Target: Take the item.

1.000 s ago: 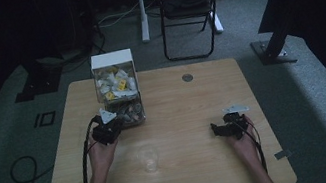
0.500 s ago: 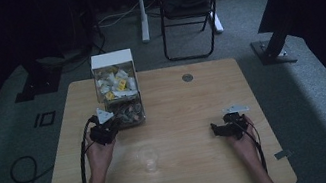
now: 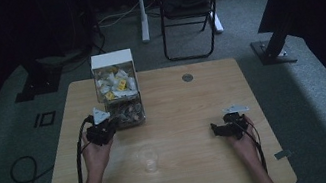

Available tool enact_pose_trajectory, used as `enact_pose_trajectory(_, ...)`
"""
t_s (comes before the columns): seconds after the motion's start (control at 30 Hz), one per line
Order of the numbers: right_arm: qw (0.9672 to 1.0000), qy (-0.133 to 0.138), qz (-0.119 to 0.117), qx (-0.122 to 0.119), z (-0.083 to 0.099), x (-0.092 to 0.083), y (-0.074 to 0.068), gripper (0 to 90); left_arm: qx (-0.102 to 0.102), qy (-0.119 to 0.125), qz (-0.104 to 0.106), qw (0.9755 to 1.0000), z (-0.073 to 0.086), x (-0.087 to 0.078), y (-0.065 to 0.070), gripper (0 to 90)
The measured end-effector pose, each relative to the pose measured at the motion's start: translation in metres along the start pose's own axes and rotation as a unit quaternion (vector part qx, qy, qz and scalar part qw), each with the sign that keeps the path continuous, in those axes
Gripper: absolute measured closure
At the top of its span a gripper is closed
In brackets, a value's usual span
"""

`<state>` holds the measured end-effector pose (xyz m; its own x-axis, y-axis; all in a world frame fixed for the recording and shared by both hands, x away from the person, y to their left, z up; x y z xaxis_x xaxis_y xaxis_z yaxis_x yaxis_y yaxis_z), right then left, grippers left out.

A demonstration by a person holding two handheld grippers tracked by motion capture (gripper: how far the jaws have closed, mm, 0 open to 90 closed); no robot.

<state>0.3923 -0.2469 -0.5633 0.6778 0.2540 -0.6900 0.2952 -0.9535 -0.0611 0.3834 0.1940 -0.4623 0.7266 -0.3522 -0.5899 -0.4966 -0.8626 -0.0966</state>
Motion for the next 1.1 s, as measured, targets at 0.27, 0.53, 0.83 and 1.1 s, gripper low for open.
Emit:
enact_pose_trajectory(0.27, 1.0, 0.0, 0.0, 0.0, 0.0, 0.0, 0.0, 13.3, 0.004, 0.002, -0.002, 1.0, -0.002, -0.008, -0.003, 90.0)
enact_pose_trajectory(0.53, 1.0, 0.0, 0.0, 0.0, 0.0, 0.0, 0.0, 13.3, 0.003, 0.008, -0.001, 1.0, 0.0, -0.014, -0.006, 90.0)
enact_pose_trajectory(0.83, 1.0, 0.0, 0.0, 0.0, 0.0, 0.0, 0.0, 13.3, 0.005, 0.02, 0.004, 0.9998, -0.003, -0.024, -0.003, 90.0)
enact_pose_trajectory(1.1, 1.0, 0.0, 0.0, 0.0, 0.0, 0.0, 0.0, 13.3, 0.009, 0.03, 0.012, 0.9994, -0.006, -0.032, 0.001, 90.0)
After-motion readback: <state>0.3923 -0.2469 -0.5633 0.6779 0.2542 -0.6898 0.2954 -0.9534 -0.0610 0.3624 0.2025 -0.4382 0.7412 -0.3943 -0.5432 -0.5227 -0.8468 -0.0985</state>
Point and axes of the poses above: each handheld gripper's, and its own axes: x roughly forward along the jaws, z roughly out of its underside, y roughly to its right, the point moved 2 cm from there along x, roughly forward along the jaws, and after that the axes turned 4 degrees about x, right-handed, at the moved point
